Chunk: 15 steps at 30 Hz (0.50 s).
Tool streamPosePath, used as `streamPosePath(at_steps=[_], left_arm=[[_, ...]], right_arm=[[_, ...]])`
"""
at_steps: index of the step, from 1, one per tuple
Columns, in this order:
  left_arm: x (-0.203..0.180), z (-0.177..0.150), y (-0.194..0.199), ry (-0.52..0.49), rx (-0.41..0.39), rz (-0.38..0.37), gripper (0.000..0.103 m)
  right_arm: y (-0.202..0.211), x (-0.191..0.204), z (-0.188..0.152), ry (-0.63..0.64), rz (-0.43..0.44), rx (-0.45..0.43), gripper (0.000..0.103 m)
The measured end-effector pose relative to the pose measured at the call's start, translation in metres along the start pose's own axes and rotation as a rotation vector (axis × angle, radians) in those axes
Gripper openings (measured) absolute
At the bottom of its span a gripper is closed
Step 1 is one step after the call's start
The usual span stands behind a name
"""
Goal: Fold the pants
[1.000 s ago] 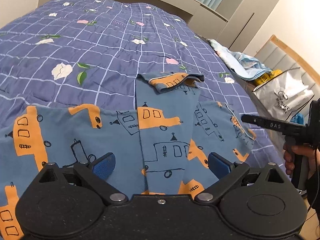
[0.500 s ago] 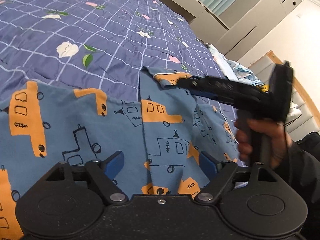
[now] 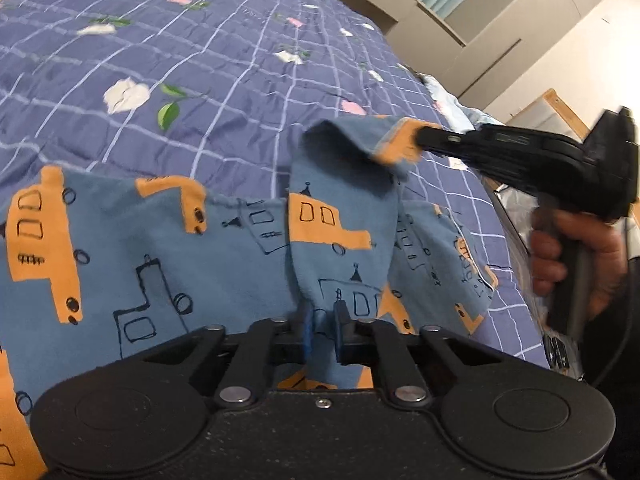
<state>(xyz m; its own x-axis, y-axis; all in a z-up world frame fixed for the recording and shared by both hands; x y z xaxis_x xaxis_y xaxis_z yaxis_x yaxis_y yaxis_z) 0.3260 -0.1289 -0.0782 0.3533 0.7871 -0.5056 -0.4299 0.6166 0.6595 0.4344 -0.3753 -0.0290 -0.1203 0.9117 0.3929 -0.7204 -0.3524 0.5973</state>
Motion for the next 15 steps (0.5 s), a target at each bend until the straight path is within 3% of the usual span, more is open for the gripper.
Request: streamPosePath(at_steps=[9, 15], left_arm=[[-0.046, -0.007, 0.012, -0.204, -0.015, -0.008, 0.002], [-0.071, -0.028, 0.011, -0.352, 0.047, -0.008, 0.001]], right_arm=[[0.1, -0.035, 0.014, 0.158, -0.023, 0.058, 0.005], [0.115, -0.062, -0.015, 0.253, -0.08, 0.19, 0.006]])
Point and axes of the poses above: each gripper's, at about its wrist camera, not at the fingertips, and y roughly against the way its jaws point, x to its left, z to its top, the point moved 3 cm from there along -y, roughly the way its jaws point, and after that the axes turned 3 degrees about -y, right-handed, at the moved point
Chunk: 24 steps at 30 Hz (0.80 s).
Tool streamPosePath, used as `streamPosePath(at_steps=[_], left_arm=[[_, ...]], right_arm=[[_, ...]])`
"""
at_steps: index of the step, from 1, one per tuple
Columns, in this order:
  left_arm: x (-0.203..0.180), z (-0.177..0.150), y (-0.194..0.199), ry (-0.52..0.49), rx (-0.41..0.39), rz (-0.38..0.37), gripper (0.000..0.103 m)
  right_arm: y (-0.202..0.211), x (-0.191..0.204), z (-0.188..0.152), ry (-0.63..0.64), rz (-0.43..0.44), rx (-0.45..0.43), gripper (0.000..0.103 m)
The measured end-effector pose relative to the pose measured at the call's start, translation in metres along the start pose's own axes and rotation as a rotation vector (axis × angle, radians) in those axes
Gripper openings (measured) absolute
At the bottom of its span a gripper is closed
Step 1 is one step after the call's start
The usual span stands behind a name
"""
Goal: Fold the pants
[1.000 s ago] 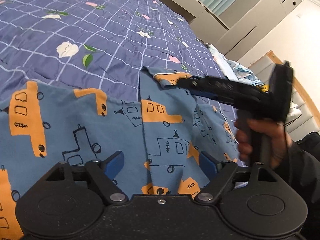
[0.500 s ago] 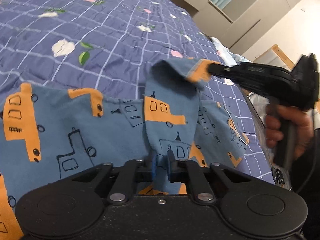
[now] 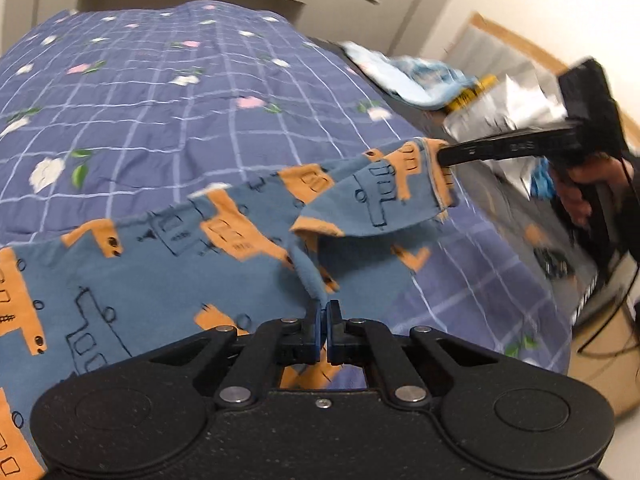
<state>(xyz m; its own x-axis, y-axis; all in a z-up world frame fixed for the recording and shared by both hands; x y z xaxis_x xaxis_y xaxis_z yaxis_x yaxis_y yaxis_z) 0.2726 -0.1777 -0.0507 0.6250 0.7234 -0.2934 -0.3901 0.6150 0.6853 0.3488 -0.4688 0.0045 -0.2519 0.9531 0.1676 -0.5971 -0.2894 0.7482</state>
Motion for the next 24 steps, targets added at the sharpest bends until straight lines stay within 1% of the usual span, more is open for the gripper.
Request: streamPosePath(at_steps=[2, 6, 7, 9, 11, 12, 13, 14, 15, 16, 17, 18, 19, 20, 21, 22, 24], left_arm=[[-0.008, -0.004, -0.005, -0.046, 0.031, 0.009, 0.001], [-0.013, -0.008, -0.013, -0.088, 0.075, 0.022, 0.001], [-0.014, -0.008, -0.013, -0.095, 0.082, 0.02, 0.001], [-0.013, -0.007, -0.013, -0.111, 0.095, -0.006, 0.005], [-0.009, -0.002, -0.012, -0.097, 0.104, -0.041, 0.02], [-0.009, 0.002, -0.012, -0.093, 0.106, -0.052, 0.024], [-0.008, 0.007, -0.012, -0.093, 0.1, -0.054, 0.032], [-0.007, 0.015, -0.012, -0.102, 0.085, -0.05, 0.04], [-0.008, 0.021, -0.013, -0.111, 0.075, -0.045, 0.045], [-0.008, 0.031, -0.015, -0.126, 0.059, -0.04, 0.056], [-0.009, 0.04, -0.017, -0.137, 0.043, -0.036, 0.071], [-0.01, 0.048, -0.019, -0.15, 0.023, -0.032, 0.077], [-0.011, 0.059, -0.023, -0.169, -0.004, -0.028, 0.086], [-0.011, 0.069, -0.028, -0.184, -0.026, -0.029, 0.094], [-0.012, 0.078, -0.033, -0.196, -0.041, -0.034, 0.098], [-0.013, 0.087, -0.04, -0.209, -0.056, -0.04, 0.102], [-0.016, 0.106, -0.057, -0.243, -0.069, -0.074, 0.102]], right_arm=[[-0.008, -0.004, -0.015, 0.026, -0.026, 0.048, 0.006], [-0.028, -0.016, -0.039, 0.028, -0.08, 0.1, 0.006], [-0.031, -0.02, -0.043, 0.025, -0.084, 0.105, 0.006], [-0.035, -0.026, -0.049, 0.01, -0.08, 0.11, 0.008], [-0.036, -0.03, -0.052, 0.002, -0.078, 0.102, 0.011], [-0.034, -0.03, -0.053, -0.001, -0.072, 0.095, 0.014], [-0.032, -0.03, -0.055, -0.007, -0.065, 0.082, 0.017], [-0.03, -0.03, -0.056, -0.014, -0.056, 0.071, 0.027], [-0.027, -0.03, -0.059, -0.021, -0.047, 0.059, 0.044], [-0.026, -0.031, -0.06, -0.027, -0.043, 0.047, 0.052], [-0.023, -0.031, -0.063, -0.036, -0.045, 0.028, 0.062], [-0.021, -0.03, -0.065, -0.045, -0.047, 0.011, 0.067], [-0.017, -0.031, -0.07, -0.061, -0.053, -0.016, 0.071], [-0.014, -0.031, -0.075, -0.087, -0.061, -0.041, 0.081], [-0.011, -0.032, -0.081, -0.119, -0.071, -0.069, 0.091], [-0.006, -0.032, -0.089, -0.161, -0.079, -0.105, 0.095], [0.0, -0.032, -0.101, -0.226, -0.078, -0.159, 0.101]])
Point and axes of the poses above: each gripper's, at about its wrist camera, not at the fingertips, and y roughly against the way its jaws point, x to its left, z to its top, the point moved 3 cm from there along -y, roughly the way its jaws point, and after that the axes turned 3 degrees about -y, right-handed, at the moved point
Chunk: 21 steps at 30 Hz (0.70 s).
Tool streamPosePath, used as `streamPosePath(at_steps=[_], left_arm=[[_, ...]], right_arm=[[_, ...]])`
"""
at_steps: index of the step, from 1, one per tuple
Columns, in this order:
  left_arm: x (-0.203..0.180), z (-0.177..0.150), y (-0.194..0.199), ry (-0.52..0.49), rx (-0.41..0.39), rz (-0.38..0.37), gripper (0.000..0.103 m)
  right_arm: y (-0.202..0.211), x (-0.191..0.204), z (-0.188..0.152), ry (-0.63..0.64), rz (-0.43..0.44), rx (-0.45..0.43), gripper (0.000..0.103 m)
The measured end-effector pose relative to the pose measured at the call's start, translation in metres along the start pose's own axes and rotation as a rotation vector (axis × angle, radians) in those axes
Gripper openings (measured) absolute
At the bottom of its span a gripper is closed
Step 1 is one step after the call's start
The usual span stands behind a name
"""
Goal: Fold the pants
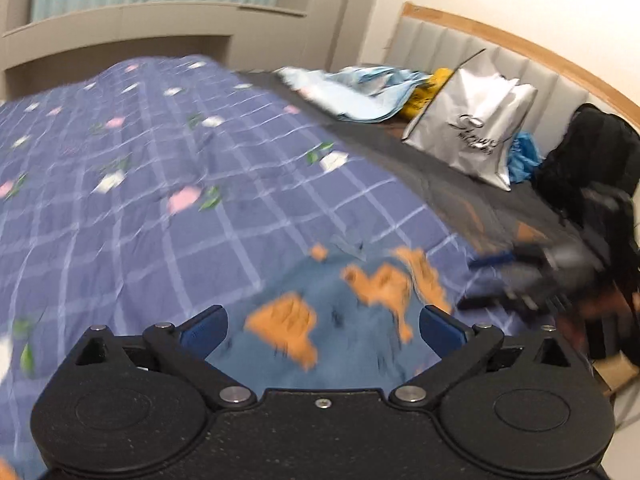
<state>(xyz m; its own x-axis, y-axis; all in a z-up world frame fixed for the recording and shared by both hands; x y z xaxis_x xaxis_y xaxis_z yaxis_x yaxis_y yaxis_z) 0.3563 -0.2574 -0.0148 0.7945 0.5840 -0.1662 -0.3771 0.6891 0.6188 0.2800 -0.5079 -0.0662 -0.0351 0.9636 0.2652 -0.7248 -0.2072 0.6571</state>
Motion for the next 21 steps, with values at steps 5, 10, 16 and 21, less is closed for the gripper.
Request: streamPosePath(at_steps=[5, 10, 16, 21], left_arm=[[0.007, 0.03, -0.053, -0.058, 0.052, -0.112, 0.102], [0.007, 0.04, -0.095, -0.042, 0.115, -0.171, 0.102], [0.001, 0.039, -0.119, -0.061, 0.207, -0.237, 0.085], [-0.003, 0.039, -0.125, -0.066, 0.246, -0.28, 0.051]], right_arm=[[0.011, -0.006, -0.029, -0.215, 0.086, -0.06, 0.103], [0.007, -0.007, -0.034, -0.279, 0.1, -0.103, 0.103], [-0.006, -0.009, -0.033, -0.33, 0.094, -0.076, 0.055], [-0.005, -0.012, -0.039, -0.362, 0.093, -0.096, 0.038]])
Point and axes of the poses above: each gripper's, at about its wrist camera, not at the fingertips, and y roughly against the way its jaws point, x to its left, z to its top, the point moved 3 cm from there along -y, roughly the way its jaws point, and after that the axes turned 3 degrees about -y, right-handed, at the moved point
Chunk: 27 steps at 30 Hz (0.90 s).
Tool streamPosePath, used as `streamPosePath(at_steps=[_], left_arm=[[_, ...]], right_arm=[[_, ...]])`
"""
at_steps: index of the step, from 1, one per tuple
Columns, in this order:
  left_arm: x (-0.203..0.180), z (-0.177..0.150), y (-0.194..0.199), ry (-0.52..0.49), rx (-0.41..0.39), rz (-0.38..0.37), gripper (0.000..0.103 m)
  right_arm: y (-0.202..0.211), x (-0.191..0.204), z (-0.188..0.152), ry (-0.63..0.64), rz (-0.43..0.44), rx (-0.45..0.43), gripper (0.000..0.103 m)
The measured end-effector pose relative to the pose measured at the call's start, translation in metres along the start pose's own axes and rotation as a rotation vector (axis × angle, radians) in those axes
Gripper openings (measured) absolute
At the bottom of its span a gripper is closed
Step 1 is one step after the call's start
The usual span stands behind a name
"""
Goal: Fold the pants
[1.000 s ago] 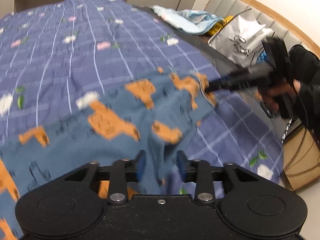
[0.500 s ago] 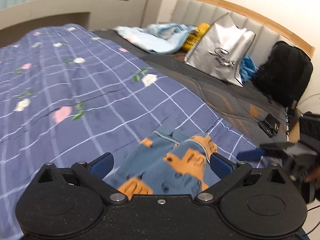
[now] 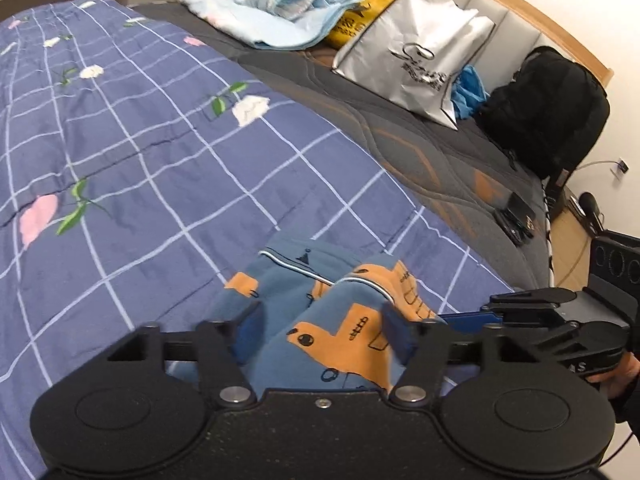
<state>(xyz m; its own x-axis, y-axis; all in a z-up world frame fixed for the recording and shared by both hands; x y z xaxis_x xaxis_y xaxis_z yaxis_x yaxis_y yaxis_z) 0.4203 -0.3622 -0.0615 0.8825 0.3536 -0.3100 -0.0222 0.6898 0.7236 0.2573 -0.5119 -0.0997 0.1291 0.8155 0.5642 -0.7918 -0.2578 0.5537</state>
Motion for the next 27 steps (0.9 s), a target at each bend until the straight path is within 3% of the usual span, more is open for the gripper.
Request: streamPosePath(at_steps=[2, 5, 10, 15, 18, 19, 22, 26, 27], left_arm=[[-0.004, 0.001, -0.006, -0.014, 0.04, 0.007, 0.022], [-0.012, 0.0, -0.007, -0.049, 0.054, 0.08, 0.005], [-0.038, 0.0, 0.015, -0.126, -0.031, 0.183, 0.003], [-0.072, -0.001, 0.035, -0.283, -0.14, 0.372, 0.003], [-0.078, -0.001, 0.022, -0.339, -0.122, 0.438, 0.023], [-0.077, -0.001, 0.015, -0.339, -0.103, 0.441, 0.032], [-0.069, -0.001, 0.003, -0.313, -0.07, 0.404, 0.037], [-0.055, -0.002, 0.006, -0.285, -0.088, 0.418, 0.068], [-0.05, -0.002, 0.007, -0.269, -0.09, 0.421, 0.071]], right_arm=[[0.001, -0.002, -0.001, -0.002, -0.016, -0.005, 0.023], [0.004, -0.003, -0.002, 0.001, -0.02, -0.008, 0.016], [0.012, 0.01, 0.001, 0.091, -0.053, -0.037, 0.016], [0.017, 0.027, 0.019, 0.218, -0.089, -0.083, 0.015], [0.008, 0.029, 0.031, 0.259, -0.124, -0.081, 0.015], [0.003, 0.027, 0.034, 0.263, -0.139, -0.073, 0.015], [-0.012, 0.018, 0.038, 0.264, -0.17, -0.014, 0.015], [-0.02, 0.009, 0.033, 0.272, -0.185, 0.027, 0.016], [-0.02, 0.009, 0.031, 0.271, -0.185, 0.026, 0.016]])
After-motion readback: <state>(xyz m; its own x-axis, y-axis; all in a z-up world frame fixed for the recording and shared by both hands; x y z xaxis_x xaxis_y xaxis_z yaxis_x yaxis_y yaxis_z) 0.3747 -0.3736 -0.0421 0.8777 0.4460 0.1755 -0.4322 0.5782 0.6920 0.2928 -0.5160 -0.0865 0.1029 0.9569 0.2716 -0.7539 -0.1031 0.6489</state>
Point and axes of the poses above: each gripper's, at about its wrist camera, not at the fingertips, and y roughly against the way its jaws point, x to its left, z to its top, the point moved 3 cm from there along -y, roughly the way its jaws point, and after that the axes turned 3 degrees about -y, right-handed, at the moved point
